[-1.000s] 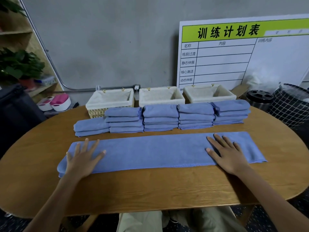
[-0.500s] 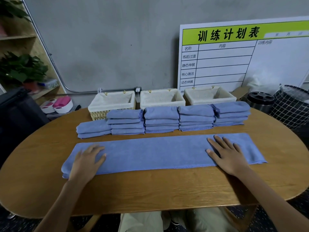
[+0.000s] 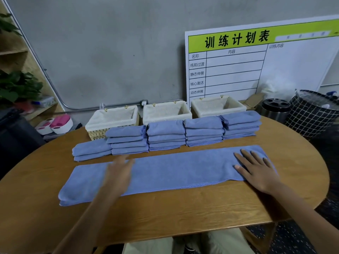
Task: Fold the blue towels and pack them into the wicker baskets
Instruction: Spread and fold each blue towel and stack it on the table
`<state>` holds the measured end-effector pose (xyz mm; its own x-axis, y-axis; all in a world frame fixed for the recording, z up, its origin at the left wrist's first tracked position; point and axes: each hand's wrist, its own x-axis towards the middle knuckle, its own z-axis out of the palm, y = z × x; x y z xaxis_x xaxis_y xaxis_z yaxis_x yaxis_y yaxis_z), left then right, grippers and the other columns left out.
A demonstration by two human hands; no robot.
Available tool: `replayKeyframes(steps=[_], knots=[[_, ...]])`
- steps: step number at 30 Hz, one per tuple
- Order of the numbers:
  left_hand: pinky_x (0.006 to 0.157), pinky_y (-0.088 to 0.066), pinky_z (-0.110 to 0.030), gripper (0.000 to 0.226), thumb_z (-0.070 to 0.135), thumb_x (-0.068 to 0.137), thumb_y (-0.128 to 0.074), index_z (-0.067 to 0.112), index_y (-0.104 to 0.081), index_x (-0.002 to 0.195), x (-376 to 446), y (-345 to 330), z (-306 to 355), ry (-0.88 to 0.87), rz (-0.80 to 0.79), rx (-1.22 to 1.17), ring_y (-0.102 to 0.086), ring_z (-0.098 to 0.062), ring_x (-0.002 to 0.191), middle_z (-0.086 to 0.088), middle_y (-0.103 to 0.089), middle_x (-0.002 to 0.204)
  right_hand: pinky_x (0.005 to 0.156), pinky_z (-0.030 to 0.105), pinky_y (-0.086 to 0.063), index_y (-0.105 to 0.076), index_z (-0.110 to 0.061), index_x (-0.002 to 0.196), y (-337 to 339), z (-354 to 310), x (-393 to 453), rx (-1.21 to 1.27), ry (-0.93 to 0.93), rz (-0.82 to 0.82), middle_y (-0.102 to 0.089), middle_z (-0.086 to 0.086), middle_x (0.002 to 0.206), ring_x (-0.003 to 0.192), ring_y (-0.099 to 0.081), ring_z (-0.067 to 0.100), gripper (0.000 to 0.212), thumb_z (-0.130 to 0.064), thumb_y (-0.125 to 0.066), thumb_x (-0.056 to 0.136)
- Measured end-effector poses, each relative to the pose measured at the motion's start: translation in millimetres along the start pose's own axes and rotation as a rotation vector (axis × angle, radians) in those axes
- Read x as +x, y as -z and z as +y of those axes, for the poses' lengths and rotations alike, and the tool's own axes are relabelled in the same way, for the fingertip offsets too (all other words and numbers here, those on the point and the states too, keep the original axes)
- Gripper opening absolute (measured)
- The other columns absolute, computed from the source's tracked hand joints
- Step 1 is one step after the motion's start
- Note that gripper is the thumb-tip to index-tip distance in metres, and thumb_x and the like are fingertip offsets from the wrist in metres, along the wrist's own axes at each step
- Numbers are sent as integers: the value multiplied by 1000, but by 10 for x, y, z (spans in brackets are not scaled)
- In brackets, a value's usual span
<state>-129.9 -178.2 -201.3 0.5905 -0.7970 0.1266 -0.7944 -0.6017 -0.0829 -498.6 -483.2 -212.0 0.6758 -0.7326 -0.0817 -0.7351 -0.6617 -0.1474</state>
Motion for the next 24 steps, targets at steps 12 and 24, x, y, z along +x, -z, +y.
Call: replayKeyframes(steps=[12, 24], knots=[[83, -41, -37, 16, 32, 97, -51, 22, -64, 99, 611, 199, 2057, -325, 134, -234, -52, -22, 100, 4, -51, 105, 98, 44, -40, -64, -33, 126, 7, 505, 37, 205, -24, 358, -51, -2, 143, 127, -50, 28, 40, -54, -45, 98], [85, -53, -38, 11, 20, 92, -65, 30, -71, 93, 1579, 277, 4028, -648, -298, -707, -66, -9, 92, 10, -72, 94, 80, 41, -50, -66, -21, 120, -92, 542, 36, 402, -3, 520, -57, 2, 127, 102, -61, 29, 32, -33, -63, 90]])
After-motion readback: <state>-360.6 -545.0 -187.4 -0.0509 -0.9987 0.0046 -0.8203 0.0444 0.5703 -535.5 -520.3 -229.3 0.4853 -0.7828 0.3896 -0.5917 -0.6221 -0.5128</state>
